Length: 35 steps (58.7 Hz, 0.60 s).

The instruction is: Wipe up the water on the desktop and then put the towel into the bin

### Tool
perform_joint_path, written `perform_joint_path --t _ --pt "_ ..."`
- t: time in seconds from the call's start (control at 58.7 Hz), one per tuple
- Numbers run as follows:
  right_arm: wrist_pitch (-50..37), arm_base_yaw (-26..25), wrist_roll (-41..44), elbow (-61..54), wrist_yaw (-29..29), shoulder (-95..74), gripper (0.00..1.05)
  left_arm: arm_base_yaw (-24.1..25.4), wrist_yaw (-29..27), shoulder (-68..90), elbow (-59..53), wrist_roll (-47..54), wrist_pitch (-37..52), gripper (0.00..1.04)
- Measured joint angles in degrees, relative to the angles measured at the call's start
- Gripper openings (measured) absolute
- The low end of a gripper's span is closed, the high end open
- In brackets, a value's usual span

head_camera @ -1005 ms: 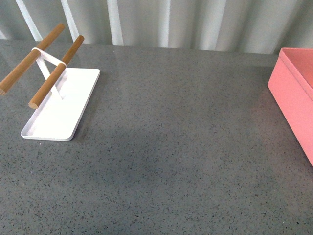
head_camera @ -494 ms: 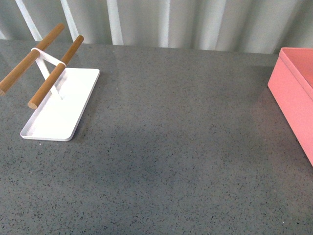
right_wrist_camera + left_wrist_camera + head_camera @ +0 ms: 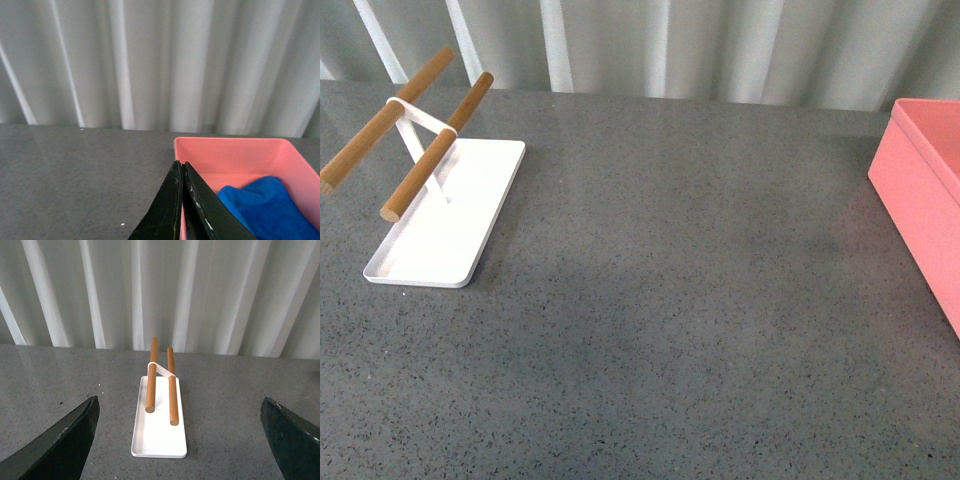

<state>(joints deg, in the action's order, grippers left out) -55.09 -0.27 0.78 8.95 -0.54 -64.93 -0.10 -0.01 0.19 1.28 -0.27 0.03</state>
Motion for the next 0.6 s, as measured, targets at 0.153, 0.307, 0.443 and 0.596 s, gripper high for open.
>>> perform_joint_path --t 0.153,0.307,0.443,0.596 --pt "-0.90 0.17 -0.02 -4.42 0.31 3.06 0.03 0.00 0.00 0.00 0.00 0.00 0.00 0.98" --pt "4.13 0.17 -0.04 -6.08 0.44 10.25 0.03 0.00 0.00 -0.02 0.00 0.00 0.00 0.98" --pt "9.03 0.20 -0.07 -7.21 0.44 16.20 0.03 0.00 0.00 0.00 0.00 0.02 0.00 0.98" --pt "14.73 0.20 -0.13 -7.63 0.46 23.04 0.03 0.00 0.00 0.00 0.00 0.00 0.00 0.98"
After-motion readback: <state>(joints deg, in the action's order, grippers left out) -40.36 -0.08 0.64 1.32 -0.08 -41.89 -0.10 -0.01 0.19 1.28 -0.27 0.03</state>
